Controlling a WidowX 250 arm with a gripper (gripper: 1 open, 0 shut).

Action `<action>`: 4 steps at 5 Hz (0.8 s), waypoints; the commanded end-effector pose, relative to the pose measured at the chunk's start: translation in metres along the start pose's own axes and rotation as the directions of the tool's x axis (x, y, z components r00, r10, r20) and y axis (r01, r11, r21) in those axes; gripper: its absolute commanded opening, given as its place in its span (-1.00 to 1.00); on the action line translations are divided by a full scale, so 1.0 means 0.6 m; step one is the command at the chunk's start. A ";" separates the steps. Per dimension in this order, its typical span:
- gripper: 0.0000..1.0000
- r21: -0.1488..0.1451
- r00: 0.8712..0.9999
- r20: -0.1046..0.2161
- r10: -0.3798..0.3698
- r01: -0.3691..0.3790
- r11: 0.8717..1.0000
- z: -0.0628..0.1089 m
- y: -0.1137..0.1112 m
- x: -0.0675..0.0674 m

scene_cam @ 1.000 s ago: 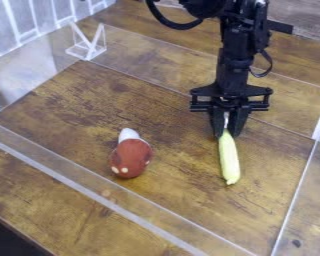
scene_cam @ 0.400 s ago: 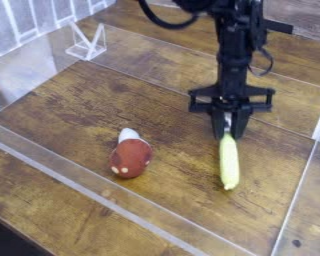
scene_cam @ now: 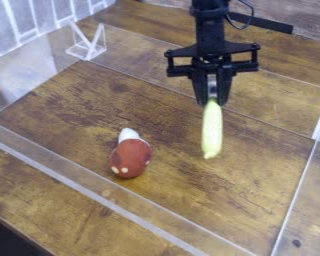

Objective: Move the green spoon to the left

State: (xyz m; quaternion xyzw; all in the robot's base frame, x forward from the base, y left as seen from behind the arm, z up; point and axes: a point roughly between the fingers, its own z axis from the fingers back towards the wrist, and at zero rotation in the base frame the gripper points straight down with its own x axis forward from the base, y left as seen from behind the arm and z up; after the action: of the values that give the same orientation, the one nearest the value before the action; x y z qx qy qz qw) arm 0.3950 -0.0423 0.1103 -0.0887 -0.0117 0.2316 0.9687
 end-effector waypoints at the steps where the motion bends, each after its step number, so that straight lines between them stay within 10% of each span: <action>1: -1.00 -0.064 0.993 0.112 -0.023 0.030 0.998 0.096 0.031 0.030; 4: -1.00 -0.084 0.953 0.230 0.197 -0.182 0.980 0.115 0.168 0.025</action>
State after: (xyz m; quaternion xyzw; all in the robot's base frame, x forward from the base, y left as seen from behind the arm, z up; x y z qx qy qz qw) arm 0.3596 0.0616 0.1304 -0.0883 -0.0817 0.3384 0.9333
